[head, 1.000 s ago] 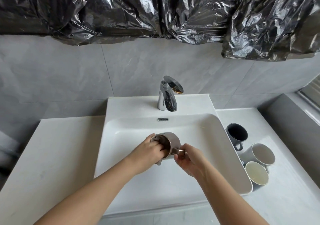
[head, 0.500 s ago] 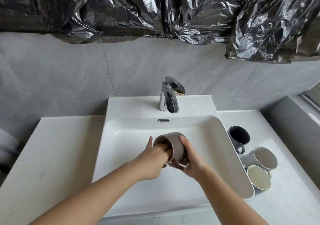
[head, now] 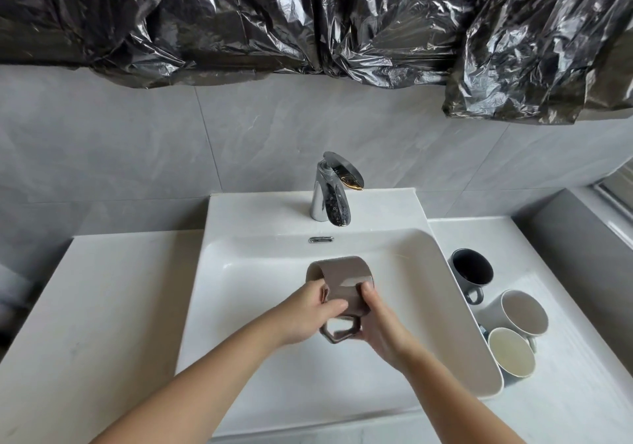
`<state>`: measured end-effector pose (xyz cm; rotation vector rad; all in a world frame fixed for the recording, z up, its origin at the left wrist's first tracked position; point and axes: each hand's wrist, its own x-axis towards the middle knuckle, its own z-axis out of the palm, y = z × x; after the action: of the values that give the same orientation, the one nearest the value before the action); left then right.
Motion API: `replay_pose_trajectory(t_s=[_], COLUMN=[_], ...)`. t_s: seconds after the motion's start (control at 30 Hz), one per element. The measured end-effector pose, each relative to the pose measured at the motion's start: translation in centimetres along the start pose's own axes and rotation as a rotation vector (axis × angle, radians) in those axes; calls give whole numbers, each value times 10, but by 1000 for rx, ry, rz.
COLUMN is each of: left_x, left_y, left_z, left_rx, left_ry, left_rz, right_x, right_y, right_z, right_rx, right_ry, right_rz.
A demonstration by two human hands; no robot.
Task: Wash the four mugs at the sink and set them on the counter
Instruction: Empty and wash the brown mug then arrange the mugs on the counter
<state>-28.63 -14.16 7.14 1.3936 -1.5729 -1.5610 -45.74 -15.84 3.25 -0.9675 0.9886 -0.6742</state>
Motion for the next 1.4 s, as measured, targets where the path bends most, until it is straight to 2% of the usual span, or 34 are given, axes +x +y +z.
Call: replay_pose_trajectory(t_s=[0.1,0.17,0.23,0.3,0.37,0.43,0.5,0.57,0.63,0.77,0.83,0.93,1.0,1.1,1.17,1.23,1.3,1.4], left_x=[-7,-10,-9,-5,-3,-1,0,5,3,-2,-4,-1,-1,-5,-11,-13,-11,-7], left_y=[2,10,14,15,13,7,1,-7,0,3,6,10,14,12,13,17,21,20], left_z=[-12,-11,-7,-5,-5,-5,-3,0,1,-2,-1,-4,-8,-11,-8,-5,-5,-9], left_rx=[439,696,793,640,309,-32,-182,-201,-137,348,513,605,554,120,-192,-362,-295,68], left_ry=[-98,-162,-172,-149,-163,-166,-120,-61,-26,-81,-107,-138,-202,-301,-288,-213,-131,-78], left_rz=[111,193,208,128,-18,-159,-184,-184,-170,40,117,99,68,-102,-147,-150,-129,-39], right_x=[-3,-4,-2,4,7,7,6,4,2,-3,-4,-2,0,-1,0,0,-1,-4], right_y=[-13,-20,-20,-18,-18,-15,-12,-9,-8,-14,-18,-22,-23,-19,-16,-16,-15,-14], right_z=[-14,-12,-5,0,4,4,2,1,-1,-14,-14,-9,-8,-8,-9,-10,-9,-10], right_rx=[170,266,356,349,276,130,-14,-30,44,252,313,317,250,96,-30,-140,-95,64], right_ry=[-173,-175,-104,-28,8,51,79,70,22,-103,-80,-19,-13,-24,10,42,7,-121], right_rz=[168,196,162,78,8,-107,-215,-211,-72,191,211,119,34,-128,-280,-342,-242,21])
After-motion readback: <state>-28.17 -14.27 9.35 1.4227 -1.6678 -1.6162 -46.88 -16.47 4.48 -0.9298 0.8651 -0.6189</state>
